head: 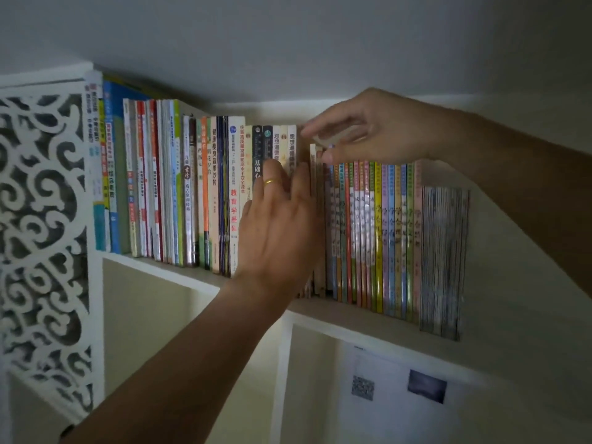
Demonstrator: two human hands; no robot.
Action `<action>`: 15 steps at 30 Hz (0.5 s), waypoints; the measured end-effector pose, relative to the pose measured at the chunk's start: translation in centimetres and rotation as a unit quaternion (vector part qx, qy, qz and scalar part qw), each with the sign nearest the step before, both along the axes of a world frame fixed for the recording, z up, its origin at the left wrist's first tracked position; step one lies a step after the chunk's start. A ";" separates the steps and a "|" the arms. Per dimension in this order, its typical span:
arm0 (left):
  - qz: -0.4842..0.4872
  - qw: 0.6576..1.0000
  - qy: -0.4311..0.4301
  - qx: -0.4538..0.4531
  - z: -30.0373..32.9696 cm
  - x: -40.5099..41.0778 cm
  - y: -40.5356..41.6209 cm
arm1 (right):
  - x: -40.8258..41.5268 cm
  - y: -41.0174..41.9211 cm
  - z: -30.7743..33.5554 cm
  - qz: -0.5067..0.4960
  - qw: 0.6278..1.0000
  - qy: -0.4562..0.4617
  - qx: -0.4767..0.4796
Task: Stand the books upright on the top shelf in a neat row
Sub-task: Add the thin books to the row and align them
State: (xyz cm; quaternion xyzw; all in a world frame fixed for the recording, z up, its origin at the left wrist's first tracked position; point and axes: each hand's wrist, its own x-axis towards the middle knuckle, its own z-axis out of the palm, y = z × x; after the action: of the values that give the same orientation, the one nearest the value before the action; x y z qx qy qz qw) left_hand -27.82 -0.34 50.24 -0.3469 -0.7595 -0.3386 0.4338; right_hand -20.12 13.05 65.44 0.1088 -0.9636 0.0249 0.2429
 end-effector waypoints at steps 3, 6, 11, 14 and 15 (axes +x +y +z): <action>0.010 1.000 0.001 0.003 0.1 0.0 -0.1 | -0.3 1.6 0.2 0.038 0.999 -0.023 -0.010; 0.011 1.000 0.004 -0.008 0.1 -0.2 -0.2 | -0.9 2.1 0.2 0.037 0.998 -0.045 0.016; 0.034 0.999 0.005 -0.026 -0.1 -0.4 -0.8 | -1.6 3.2 -0.2 0.044 0.998 -0.038 0.034; 0.049 0.998 0.001 -0.030 0.2 -0.1 -0.8 | -1.5 3.7 0.0 0.065 0.997 -0.031 0.009; 0.052 0.998 0.002 -0.037 0.3 0.1 -0.8 | -1.5 3.7 0.1 0.070 0.997 -0.027 0.006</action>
State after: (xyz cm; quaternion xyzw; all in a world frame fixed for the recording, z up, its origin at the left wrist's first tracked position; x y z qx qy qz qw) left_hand -27.73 -1.19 50.59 -0.3235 -0.7878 -0.2865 0.4388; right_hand -21.62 16.77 65.54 0.1769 -0.9600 0.0392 0.2136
